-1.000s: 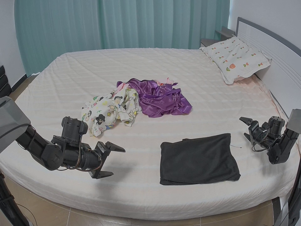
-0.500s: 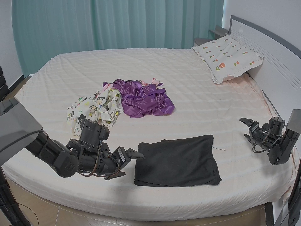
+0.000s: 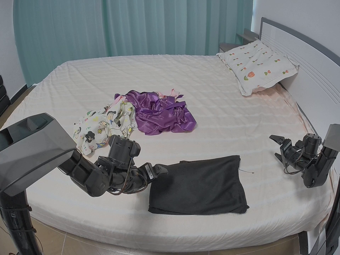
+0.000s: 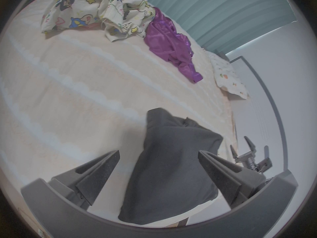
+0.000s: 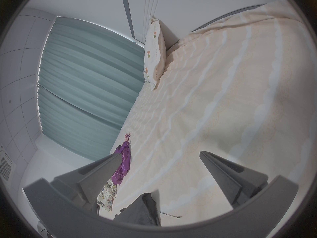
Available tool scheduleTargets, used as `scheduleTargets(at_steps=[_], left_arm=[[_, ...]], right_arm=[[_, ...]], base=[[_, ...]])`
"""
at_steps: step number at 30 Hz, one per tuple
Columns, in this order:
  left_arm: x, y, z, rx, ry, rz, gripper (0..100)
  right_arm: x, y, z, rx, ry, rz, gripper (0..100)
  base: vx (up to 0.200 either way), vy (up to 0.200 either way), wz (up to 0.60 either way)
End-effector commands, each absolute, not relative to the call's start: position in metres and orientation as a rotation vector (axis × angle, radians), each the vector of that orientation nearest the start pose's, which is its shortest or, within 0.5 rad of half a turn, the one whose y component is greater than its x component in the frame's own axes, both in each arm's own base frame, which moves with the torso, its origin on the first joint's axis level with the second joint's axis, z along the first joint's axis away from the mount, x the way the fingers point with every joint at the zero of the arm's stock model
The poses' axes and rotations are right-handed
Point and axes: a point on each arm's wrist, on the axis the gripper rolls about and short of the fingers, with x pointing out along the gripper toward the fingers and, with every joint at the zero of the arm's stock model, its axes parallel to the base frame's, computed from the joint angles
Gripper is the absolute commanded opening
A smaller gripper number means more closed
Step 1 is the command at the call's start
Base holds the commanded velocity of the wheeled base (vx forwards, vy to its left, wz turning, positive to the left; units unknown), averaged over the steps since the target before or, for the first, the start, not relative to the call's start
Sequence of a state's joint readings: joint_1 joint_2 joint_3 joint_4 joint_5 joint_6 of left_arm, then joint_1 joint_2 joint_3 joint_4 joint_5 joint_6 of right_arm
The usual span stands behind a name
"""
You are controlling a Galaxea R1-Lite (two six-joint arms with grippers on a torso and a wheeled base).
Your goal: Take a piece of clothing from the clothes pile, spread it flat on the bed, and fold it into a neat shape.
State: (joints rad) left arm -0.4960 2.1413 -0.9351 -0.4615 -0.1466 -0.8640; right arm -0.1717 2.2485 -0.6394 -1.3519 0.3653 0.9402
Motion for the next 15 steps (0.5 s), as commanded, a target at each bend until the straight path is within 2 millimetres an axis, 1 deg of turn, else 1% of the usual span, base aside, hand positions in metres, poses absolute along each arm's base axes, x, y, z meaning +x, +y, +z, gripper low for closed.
scheduleTargets(at_steps=[1, 6, 11, 15], left_arm=[[0.329, -0.183, 0.040, -0.692, 0.912, -0.324, 100], [0.333, -0.187, 0.033, -0.701, 0.902, -0.361, 100], [0.335, -0.190, 0.021, -0.649, 0.917, -0.394, 100], [0.335, -0.191, 0.021, -0.643, 0.915, -0.400, 100]], right_arm=[[0.349, -0.051, 0.027, 1.003, 0.336, 0.060, 100], [0.349, -0.051, 0.027, 1.004, 0.338, 0.058, 100], [0.349, -0.051, 0.026, 1.004, 0.339, 0.060, 100], [0.349, -0.051, 0.026, 1.004, 0.340, 0.059, 100]], base=[[0.000, 0.000, 0.00], [0.000, 0.000, 0.00], [0.000, 0.000, 0.00], [0.000, 0.000, 0.00]])
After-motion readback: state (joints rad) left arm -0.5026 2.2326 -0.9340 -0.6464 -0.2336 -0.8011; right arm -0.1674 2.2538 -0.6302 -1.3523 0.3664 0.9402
